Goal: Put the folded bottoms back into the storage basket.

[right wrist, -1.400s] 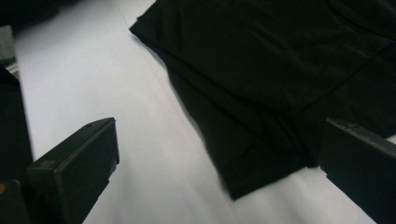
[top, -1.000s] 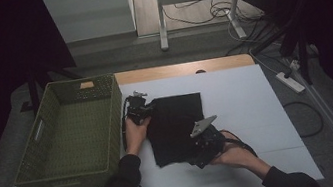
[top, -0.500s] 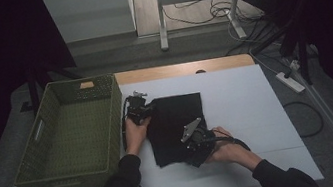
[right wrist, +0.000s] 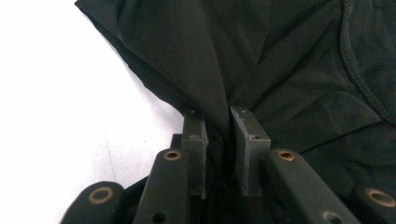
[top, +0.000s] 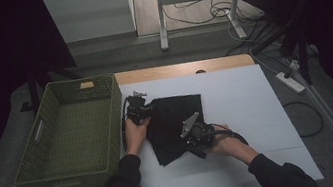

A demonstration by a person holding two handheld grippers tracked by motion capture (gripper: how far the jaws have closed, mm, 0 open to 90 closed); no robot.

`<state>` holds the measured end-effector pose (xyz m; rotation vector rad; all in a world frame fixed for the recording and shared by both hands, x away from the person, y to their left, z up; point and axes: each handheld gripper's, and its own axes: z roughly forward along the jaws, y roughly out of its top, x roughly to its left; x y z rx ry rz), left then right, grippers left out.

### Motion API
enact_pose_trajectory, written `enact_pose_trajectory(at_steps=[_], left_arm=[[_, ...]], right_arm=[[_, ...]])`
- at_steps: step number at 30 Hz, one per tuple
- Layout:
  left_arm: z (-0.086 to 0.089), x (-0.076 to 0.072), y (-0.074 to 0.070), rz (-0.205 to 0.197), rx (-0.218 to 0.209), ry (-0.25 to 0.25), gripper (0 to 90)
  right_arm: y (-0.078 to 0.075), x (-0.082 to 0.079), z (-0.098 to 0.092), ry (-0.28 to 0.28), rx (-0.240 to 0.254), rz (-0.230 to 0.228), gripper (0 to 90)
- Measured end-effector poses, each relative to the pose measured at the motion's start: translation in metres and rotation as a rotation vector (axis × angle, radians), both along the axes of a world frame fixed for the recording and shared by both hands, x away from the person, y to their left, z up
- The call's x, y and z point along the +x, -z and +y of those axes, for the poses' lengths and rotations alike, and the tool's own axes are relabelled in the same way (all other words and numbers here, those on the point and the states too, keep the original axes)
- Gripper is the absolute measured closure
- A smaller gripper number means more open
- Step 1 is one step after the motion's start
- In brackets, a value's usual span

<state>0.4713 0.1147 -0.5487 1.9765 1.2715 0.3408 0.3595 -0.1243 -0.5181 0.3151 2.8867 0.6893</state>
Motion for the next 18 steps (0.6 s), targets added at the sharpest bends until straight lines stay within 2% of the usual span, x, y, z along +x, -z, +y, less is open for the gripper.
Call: enact_pose_trajectory(at_steps=[3, 4, 6, 7, 8, 11, 16, 18], left_arm=[[0.0001, 0.0001, 0.0, 0.001, -0.002, -0.001, 79.3], [-0.0001, 0.0, 0.0, 0.0, 0.0, -0.001, 79.3], [-0.0001, 0.0, 0.0, -0.001, 0.001, -0.001, 79.3], [-0.0001, 0.0, 0.0, 0.0, 0.0, -0.002, 79.3], [0.0, 0.0001, 0.0, 0.0, -0.001, -0.002, 79.3], [0.0005, 0.0004, 0.0, 0.004, -0.007, -0.003, 79.2], [0.0, 0.0001, -0.0004, 0.002, -0.002, -0.004, 79.3], [-0.0005, -0.0004, -0.0007, -0.002, 0.002, -0.008, 79.7]], right_arm=[[-0.0006, -0.0012, 0.0014, 0.01, -0.011, -0.012, 80.0], [-0.0001, -0.0006, 0.0012, 0.013, 0.004, 0.005, 80.9], [0.0003, 0.0001, 0.0006, 0.029, 0.019, 0.011, 82.3], [-0.0003, 0.0001, 0.0004, 0.042, 0.012, 0.006, 82.7], [0.0001, 0.0006, 0.0001, 0.051, 0.027, 0.018, 83.0], [-0.0004, 0.0002, 0.0003, 0.054, 0.023, 0.009, 83.6], [-0.0016, 0.0027, -0.0013, 0.052, 0.049, 0.036, 84.1], [-0.0023, 0.0042, -0.0024, 0.049, 0.074, 0.059, 84.2]])
